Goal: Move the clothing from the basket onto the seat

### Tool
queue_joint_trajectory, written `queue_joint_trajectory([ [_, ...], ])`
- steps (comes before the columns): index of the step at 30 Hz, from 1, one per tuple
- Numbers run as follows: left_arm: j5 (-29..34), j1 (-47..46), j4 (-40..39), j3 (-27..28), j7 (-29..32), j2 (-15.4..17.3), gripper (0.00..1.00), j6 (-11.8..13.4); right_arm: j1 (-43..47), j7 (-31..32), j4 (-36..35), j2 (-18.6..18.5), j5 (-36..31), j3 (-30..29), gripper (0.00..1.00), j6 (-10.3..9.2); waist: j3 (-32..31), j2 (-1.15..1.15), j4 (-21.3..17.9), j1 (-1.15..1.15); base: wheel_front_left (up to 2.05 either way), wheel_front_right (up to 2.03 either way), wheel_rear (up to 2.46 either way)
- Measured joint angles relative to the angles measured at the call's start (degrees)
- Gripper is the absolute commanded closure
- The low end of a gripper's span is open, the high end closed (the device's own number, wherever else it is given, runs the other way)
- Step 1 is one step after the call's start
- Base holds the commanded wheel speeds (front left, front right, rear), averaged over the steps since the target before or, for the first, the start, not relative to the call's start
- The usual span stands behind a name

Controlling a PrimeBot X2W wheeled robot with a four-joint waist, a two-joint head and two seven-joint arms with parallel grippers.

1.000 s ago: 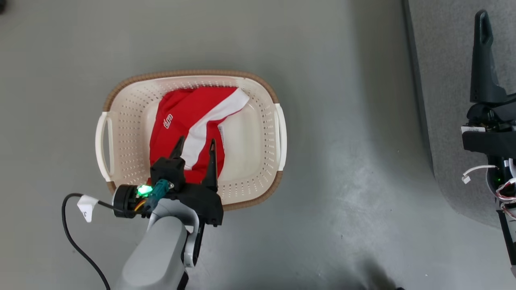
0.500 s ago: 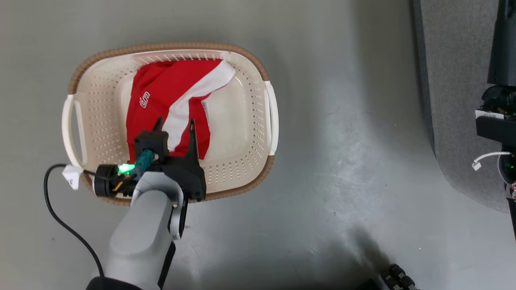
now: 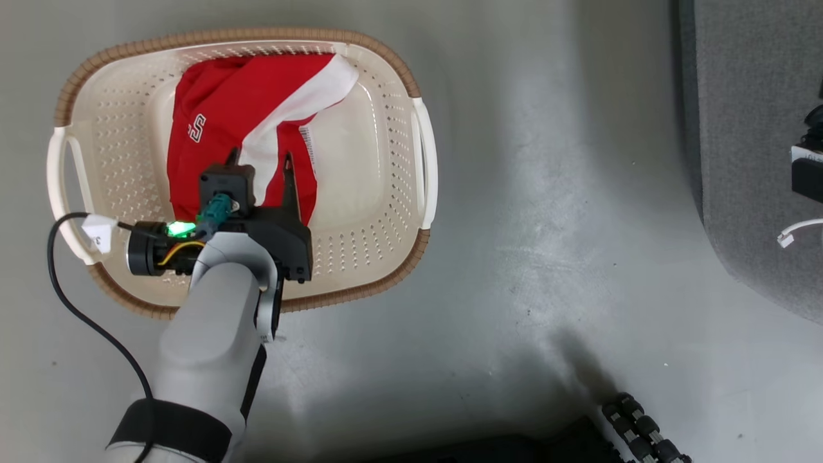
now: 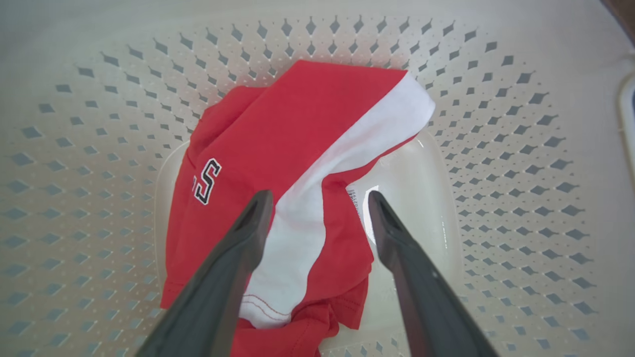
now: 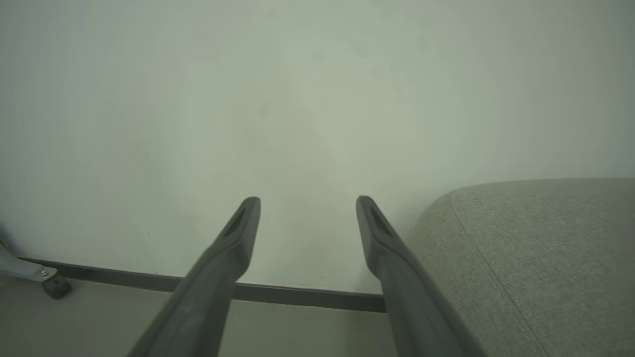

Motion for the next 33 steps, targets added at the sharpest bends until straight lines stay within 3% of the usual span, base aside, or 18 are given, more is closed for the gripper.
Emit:
queue_joint_trajectory([
  [10, -0.8, -5.1, 3.4, 2.5, 1.0, 0.0, 0.0, 0.0, -2.1, 0.0, -4.0, -1.4, -0.1, 0.1, 0.0, 0.18, 4.1, 0.0, 0.0, 0.0, 0.0, 0.0, 0.0],
  [33, -1.0, -12.2, 8.6, 1.3, 2.0, -0.3, 0.0, -0.6, -4.3, 0.0, -6.3, -3.0, -0.3, 0.8, 0.0, 0.19, 10.9, -0.01, 0.4, 0.0, 0.0, 0.0, 0.0],
])
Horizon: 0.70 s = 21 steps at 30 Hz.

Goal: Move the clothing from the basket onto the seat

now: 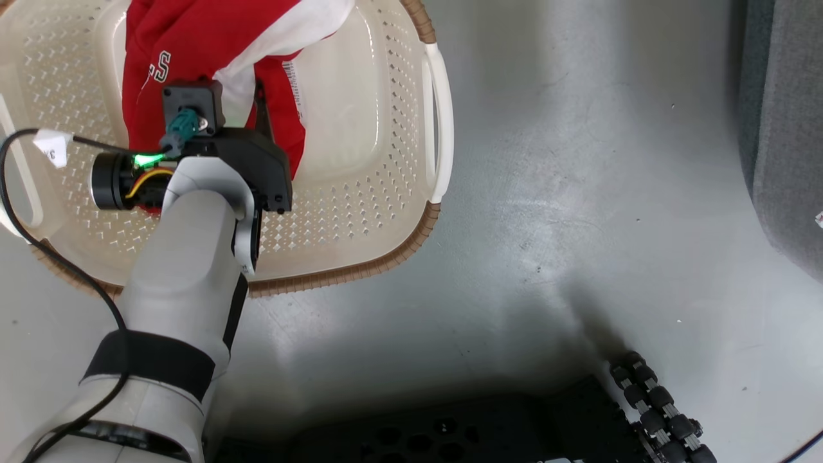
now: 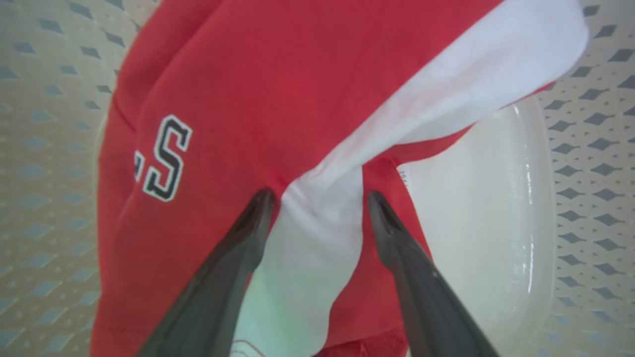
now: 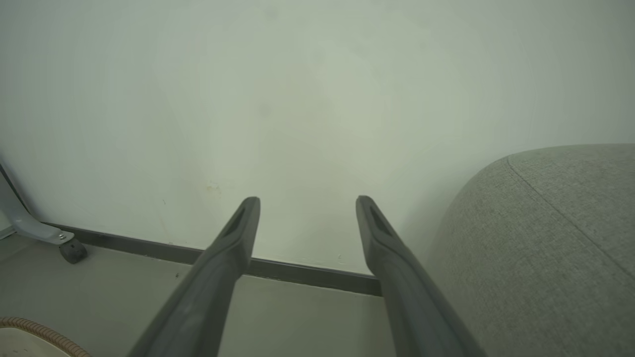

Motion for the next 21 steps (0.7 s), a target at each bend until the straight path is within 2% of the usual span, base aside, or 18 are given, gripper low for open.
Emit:
queue_joint_trajectory([
  [12, 0.6, -1.9, 3.5, -1.3, 1.8, -0.1, 0.0, 0.0, 0.3, 0.0, 0.1, -0.1, -0.1, 0.3, 0.0, 0.0, 0.9, 0.0, -0.1, 0.0, 0.0, 0.0, 0.0],
  [13, 0.6, -1.9, 3.6, -1.3, 2.0, -0.1, 0.13, 0.1, 0.3, 0.0, 0.1, -0.1, -0.1, 0.3, 0.0, 0.0, 0.9, 0.0, -0.1, 0.0, 0.0, 0.0, 0.0],
  [14, 0.7, -2.0, 3.7, -1.4, 2.0, -0.1, 0.66, 0.1, 0.3, 0.0, 0.1, 0.0, -0.1, 0.3, 0.0, 0.0, 0.9, 0.0, -0.1, 0.0, 0.0, 0.0, 0.0],
  [15, 0.8, -2.0, 3.7, -1.5, 2.0, -0.1, 1.0, 0.1, 0.3, 0.0, 0.1, 0.0, -0.1, 0.3, 0.0, 0.0, 0.9, 0.0, -0.2, 0.0, 0.0, 0.0, 0.0],
  [21, 1.1, -2.8, 4.7, -1.9, 2.5, -0.1, 1.0, 0.1, 0.3, 0.0, 0.1, 0.0, -0.1, 0.1, 0.0, 0.0, 0.8, 0.0, -0.5, 0.0, 0.0, 0.0, 0.0],
])
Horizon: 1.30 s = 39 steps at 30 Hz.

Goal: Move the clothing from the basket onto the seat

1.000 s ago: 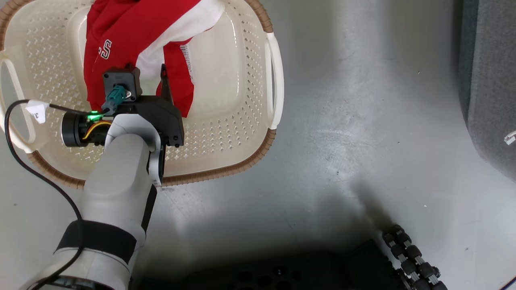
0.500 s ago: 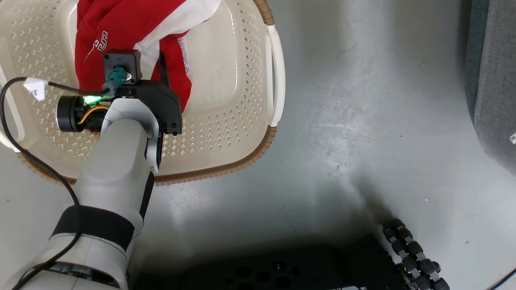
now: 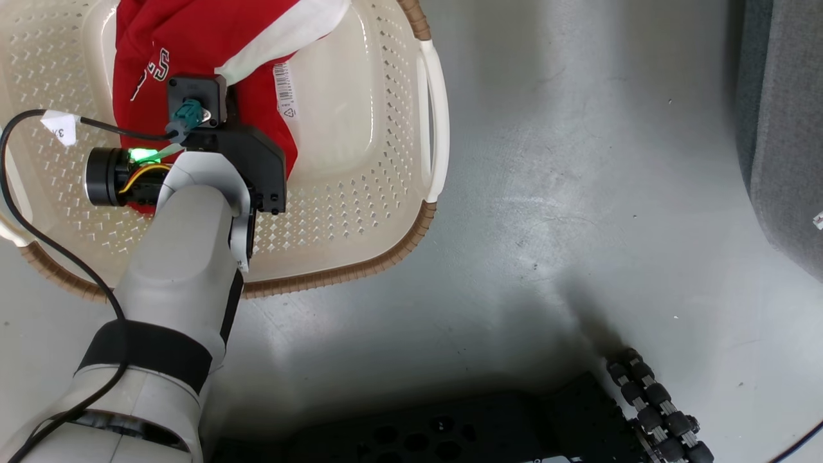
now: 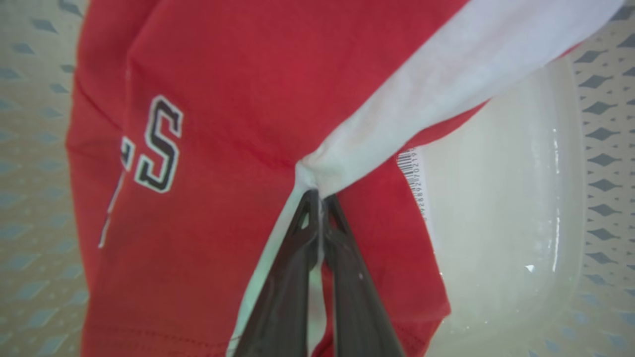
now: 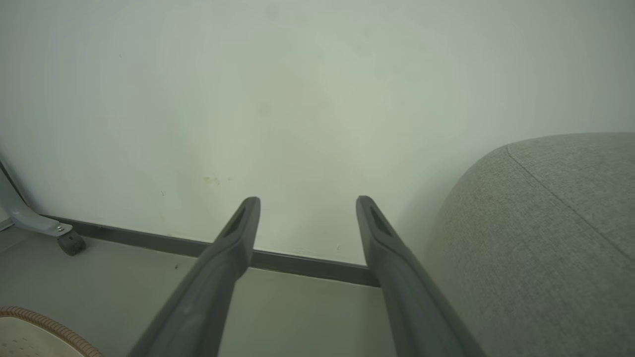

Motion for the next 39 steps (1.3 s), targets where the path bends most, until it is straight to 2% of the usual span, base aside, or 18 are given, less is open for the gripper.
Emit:
queue_joint_trajectory([
  [8, -0.5, 1.8, 0.4, 1.1, -1.9, 0.0, 1.0, 0.1, 0.0, 0.0, 2.2, 0.8, 0.0, -0.3, 0.0, 0.0, -1.7, 0.0, -0.2, 0.0, 0.0, 0.0, 0.0],
  [11, -2.8, 3.6, 0.4, 3.0, -3.2, -0.1, 1.0, 0.1, 0.0, 0.0, 3.4, 1.1, 0.1, -0.4, 0.0, 0.0, -3.1, 0.0, -0.2, 0.0, 0.0, 0.0, 0.0],
  [22, -4.5, 9.6, -0.1, 2.6, -4.5, -0.1, 1.0, 0.1, 1.1, 0.0, 7.6, 1.5, 0.1, 1.0, 0.0, 0.0, -10.0, 0.0, 0.0, 0.0, 0.0, 0.0, 0.0],
  [39, -11.2, 18.2, -8.0, 0.0, -5.2, 0.0, 1.0, -1.1, 4.6, 0.0, 15.7, 2.3, 0.6, 3.3, 0.0, 0.0, -22.6, 0.0, 1.2, -0.01, 0.0, 0.0, 0.0],
])
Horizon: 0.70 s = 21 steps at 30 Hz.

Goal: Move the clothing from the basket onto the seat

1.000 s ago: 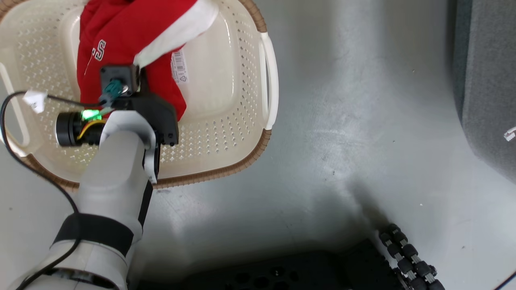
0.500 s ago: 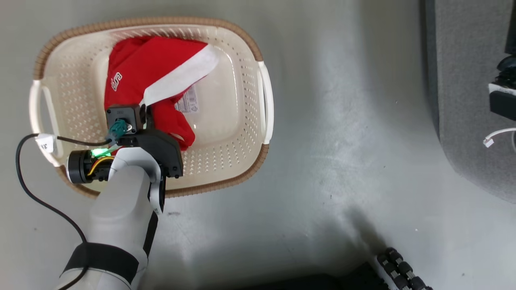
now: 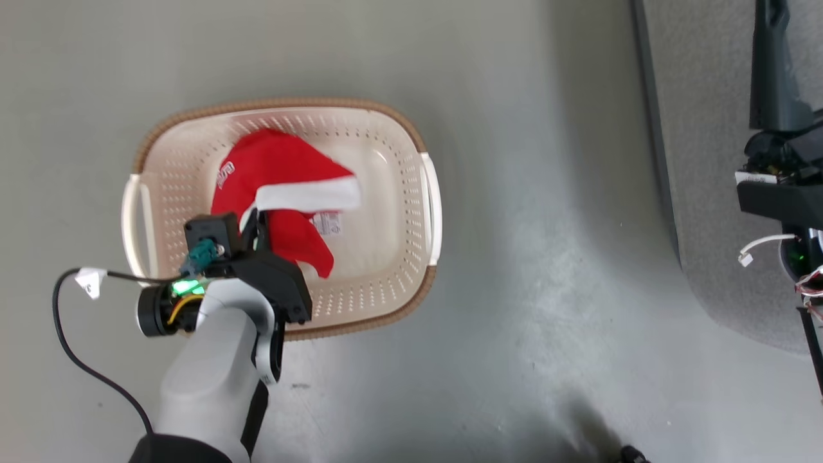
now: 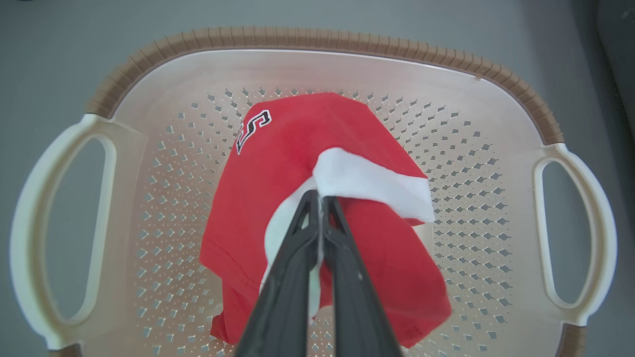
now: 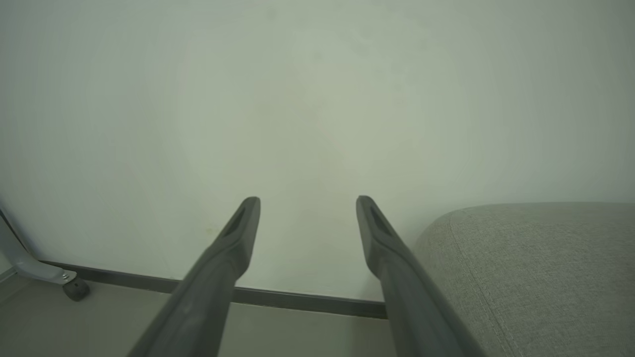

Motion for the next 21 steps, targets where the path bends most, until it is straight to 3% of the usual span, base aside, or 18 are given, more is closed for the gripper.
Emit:
queue_joint_trajectory([
  [21, -2.8, 12.6, -8.1, -1.7, 0.0, 0.0, 1.0, 0.1, 9.1, 0.0, 8.3, 3.3, 0.0, 0.1, 0.0, 0.0, -17.7, 0.0, 4.0, 0.0, 0.0, 0.0, 0.0],
])
